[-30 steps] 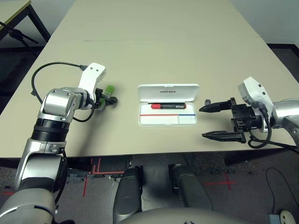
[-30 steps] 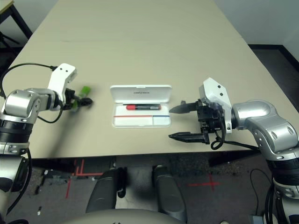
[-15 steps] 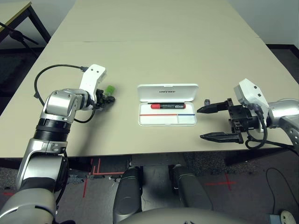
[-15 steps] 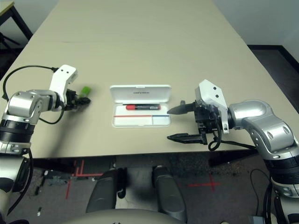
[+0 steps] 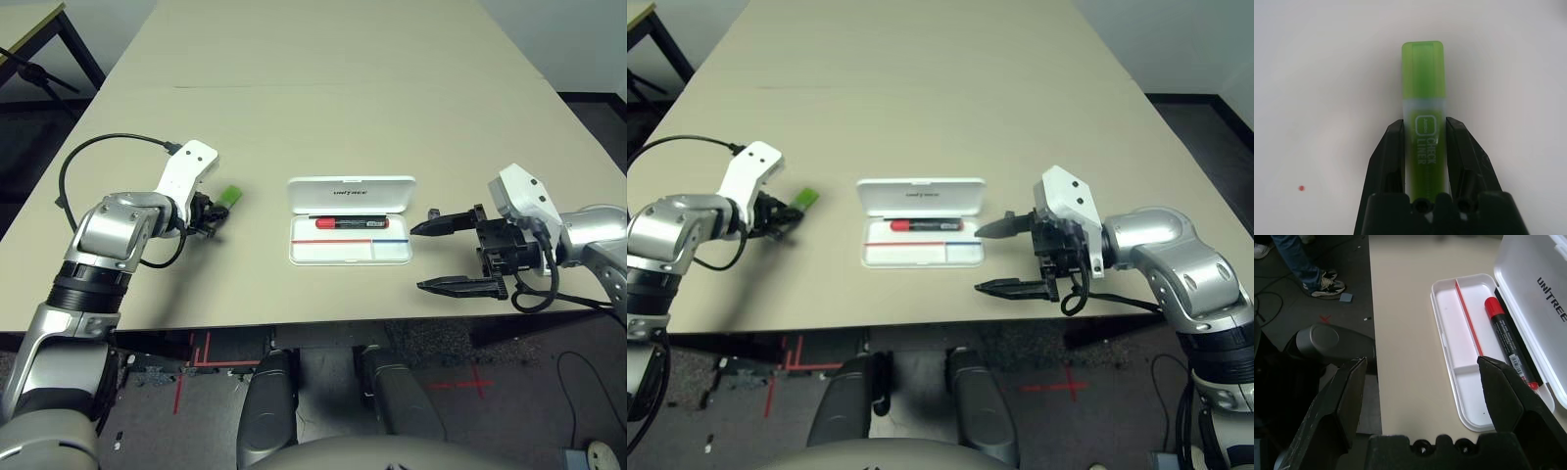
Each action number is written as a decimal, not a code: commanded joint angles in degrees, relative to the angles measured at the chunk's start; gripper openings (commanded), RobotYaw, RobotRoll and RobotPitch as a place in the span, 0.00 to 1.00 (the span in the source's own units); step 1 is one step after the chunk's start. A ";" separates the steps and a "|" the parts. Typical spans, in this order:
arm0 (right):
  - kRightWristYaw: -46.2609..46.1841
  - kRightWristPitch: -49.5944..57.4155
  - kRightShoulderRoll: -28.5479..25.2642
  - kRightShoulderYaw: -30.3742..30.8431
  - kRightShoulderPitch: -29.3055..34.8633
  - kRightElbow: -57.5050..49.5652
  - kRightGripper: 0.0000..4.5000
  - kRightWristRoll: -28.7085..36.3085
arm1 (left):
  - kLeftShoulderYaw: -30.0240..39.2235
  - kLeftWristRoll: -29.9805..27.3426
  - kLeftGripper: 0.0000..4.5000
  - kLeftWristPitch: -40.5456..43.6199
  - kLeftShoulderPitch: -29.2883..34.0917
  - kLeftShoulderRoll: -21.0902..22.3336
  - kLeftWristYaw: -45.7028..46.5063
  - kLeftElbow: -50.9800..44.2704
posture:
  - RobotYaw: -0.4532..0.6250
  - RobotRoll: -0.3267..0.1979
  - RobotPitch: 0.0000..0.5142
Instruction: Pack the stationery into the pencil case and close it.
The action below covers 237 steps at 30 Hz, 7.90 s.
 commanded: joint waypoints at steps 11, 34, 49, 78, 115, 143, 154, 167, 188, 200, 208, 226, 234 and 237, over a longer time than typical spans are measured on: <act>0.84 -1.26 0.25 1.06 -0.73 1.52 1.00 -1.37 | -2.55 -4.55 0.24 -7.48 6.51 6.39 -17.12 -19.05 | 0.40 0.62 0.33; 1.72 -2.11 -0.14 1.36 -0.84 2.52 1.00 -3.51 | -22.33 7.58 0.24 -18.74 -7.13 -9.07 -20.98 -13.02 | 0.37 0.62 0.33; 1.86 -2.31 -0.18 1.46 -1.09 2.59 1.00 -4.37 | -24.12 11.83 0.24 -21.12 -9.25 -15.50 -21.43 -7.14 | 0.36 0.62 0.32; 1.61 -3.67 1.87 2.98 -1.98 3.89 1.00 -5.69 | -21.43 11.63 0.99 -16.60 -8.95 -10.21 -23.02 -10.47 | 0.37 0.62 0.31; 0.23 3.35 -2.17 -2.12 -0.64 2.34 1.00 -2.19 | 2.06 -4.81 0.99 -15.00 9.19 4.05 -22.30 -29.43 | 0.40 0.62 0.34; -40.95 56.74 1.14 -11.16 -9.57 -0.80 1.00 2.68 | 0.61 -3.49 0.99 -22.55 14.25 6.87 -22.42 -26.67 | 0.37 0.62 0.37; -49.32 54.89 12.01 -10.05 -11.83 3.16 1.00 -1.47 | 0.04 -3.47 0.99 -21.68 13.84 7.29 -22.17 -27.58 | 0.39 0.62 0.38; -49.87 51.45 15.72 -6.02 -11.44 5.77 1.00 -3.39 | -0.02 -4.14 0.99 -18.61 12.94 7.59 -21.87 -29.80 | 0.41 0.62 0.39; -49.20 47.97 15.95 -3.62 -9.46 8.51 0.37 -6.72 | -1.16 -4.40 1.00 -15.87 11.65 7.62 -21.86 -31.65 | 0.42 0.62 0.39; -46.06 43.20 12.11 -1.18 -9.64 11.73 0.06 -8.34 | -1.36 -4.12 1.00 -15.21 11.59 7.97 -22.09 -31.87 | 0.44 0.62 0.35; -39.48 36.61 6.81 2.53 -11.19 12.71 0.06 -8.95 | -2.50 -3.76 1.00 -15.27 9.97 7.37 -21.83 -31.09 | 0.44 0.62 0.31; -10.97 11.68 -11.79 9.84 -11.70 10.78 0.06 -16.55 | -3.57 -4.25 1.00 -14.30 7.03 7.88 -23.40 -29.58 | 0.41 0.62 0.35; -2.88 7.01 -11.07 11.38 -13.33 7.53 0.06 -17.61 | -3.27 -3.34 1.00 -16.65 9.76 8.36 -23.33 -28.92 | 0.41 0.62 0.35; -0.90 7.03 -10.24 11.89 -14.39 5.76 0.06 -17.36 | -3.17 -3.18 1.00 -17.21 10.35 8.48 -23.27 -28.77 | 0.41 0.62 0.35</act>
